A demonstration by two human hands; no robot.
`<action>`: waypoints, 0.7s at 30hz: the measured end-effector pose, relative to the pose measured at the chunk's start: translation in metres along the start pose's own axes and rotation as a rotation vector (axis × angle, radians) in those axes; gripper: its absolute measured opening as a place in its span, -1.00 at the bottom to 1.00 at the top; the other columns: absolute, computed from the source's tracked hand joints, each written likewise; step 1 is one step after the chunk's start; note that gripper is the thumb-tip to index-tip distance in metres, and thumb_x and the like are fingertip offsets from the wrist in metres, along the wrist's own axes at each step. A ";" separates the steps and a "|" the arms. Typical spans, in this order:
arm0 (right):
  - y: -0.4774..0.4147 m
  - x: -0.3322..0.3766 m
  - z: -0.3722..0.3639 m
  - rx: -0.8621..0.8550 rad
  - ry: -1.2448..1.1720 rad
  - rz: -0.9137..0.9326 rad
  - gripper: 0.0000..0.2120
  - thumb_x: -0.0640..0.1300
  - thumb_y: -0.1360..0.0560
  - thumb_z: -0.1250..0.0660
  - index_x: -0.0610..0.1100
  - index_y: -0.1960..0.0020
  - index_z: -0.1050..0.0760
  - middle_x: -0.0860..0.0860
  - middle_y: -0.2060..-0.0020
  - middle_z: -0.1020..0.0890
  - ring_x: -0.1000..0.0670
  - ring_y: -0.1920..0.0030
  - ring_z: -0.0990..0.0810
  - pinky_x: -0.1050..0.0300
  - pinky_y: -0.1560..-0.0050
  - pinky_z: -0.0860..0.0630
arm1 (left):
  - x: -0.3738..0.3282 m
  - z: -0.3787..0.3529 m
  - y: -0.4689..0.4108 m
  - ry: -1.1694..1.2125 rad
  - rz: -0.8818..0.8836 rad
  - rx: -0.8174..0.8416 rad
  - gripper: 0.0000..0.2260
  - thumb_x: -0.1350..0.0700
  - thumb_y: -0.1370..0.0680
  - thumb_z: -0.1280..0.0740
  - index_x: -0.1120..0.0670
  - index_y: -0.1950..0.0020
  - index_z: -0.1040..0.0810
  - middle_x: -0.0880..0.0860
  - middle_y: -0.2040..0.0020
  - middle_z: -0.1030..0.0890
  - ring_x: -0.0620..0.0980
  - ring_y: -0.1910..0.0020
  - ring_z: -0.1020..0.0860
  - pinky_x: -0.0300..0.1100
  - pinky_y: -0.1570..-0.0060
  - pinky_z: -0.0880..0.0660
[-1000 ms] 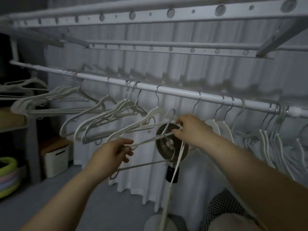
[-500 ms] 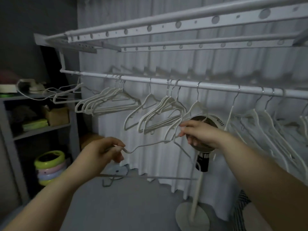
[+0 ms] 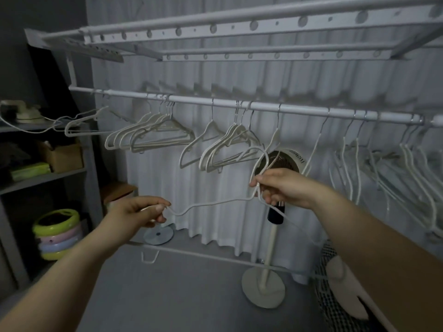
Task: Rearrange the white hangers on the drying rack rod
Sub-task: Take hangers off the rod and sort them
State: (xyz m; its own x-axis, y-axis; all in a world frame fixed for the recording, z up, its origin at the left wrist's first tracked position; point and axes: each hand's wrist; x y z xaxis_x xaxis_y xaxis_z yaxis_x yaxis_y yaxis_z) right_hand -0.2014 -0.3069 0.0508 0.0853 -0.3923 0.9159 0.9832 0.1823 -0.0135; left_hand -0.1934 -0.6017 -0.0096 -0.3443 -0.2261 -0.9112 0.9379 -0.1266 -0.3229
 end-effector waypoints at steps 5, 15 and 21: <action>0.017 0.004 0.000 -0.048 0.008 0.031 -0.83 -0.24 -0.54 -0.18 -0.17 0.16 -0.52 0.03 0.58 -0.58 0.17 0.59 -0.49 0.36 0.54 -0.44 | 0.010 -0.013 -0.011 -0.246 0.066 -0.018 -0.79 0.26 -0.48 -0.33 0.17 -0.10 -0.57 0.08 -0.02 -0.60 -0.06 0.05 -0.53 -0.25 -0.04 -0.39; 0.036 -0.007 -0.009 -0.247 0.017 -0.037 -0.83 -0.23 -0.51 -0.27 -0.22 0.26 -0.44 -0.11 0.46 -0.53 0.12 0.58 -0.56 0.32 0.55 -0.50 | 0.004 -0.067 -0.012 -0.332 -0.008 0.213 -0.87 0.14 -0.51 -0.30 0.06 -0.02 -0.58 0.00 0.09 -0.60 -0.13 0.14 -0.51 -0.31 0.14 -0.38; 0.028 -0.016 -0.018 -0.308 0.132 -0.076 -0.80 -0.22 -0.51 -0.26 -0.21 0.29 -0.38 -0.12 0.43 -0.52 0.14 0.60 -0.55 0.32 0.59 -0.48 | -0.009 -0.094 0.001 -0.181 -0.047 0.389 -0.92 0.10 -0.54 -0.25 -0.01 0.11 -0.53 -0.12 0.24 -0.58 -0.24 0.26 -0.54 -0.54 0.30 -0.42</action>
State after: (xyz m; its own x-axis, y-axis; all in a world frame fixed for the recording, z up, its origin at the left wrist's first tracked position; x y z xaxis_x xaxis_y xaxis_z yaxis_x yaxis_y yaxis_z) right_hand -0.1721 -0.3119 0.0281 0.0101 -0.5111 0.8595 0.9885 -0.1246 -0.0858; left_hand -0.1854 -0.5092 -0.0258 -0.4204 -0.3727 -0.8272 0.8471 -0.4879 -0.2106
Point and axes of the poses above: each hand's wrist, its own y-axis away from the middle knuckle, its own z-axis out of the back of the hand, x = y × z
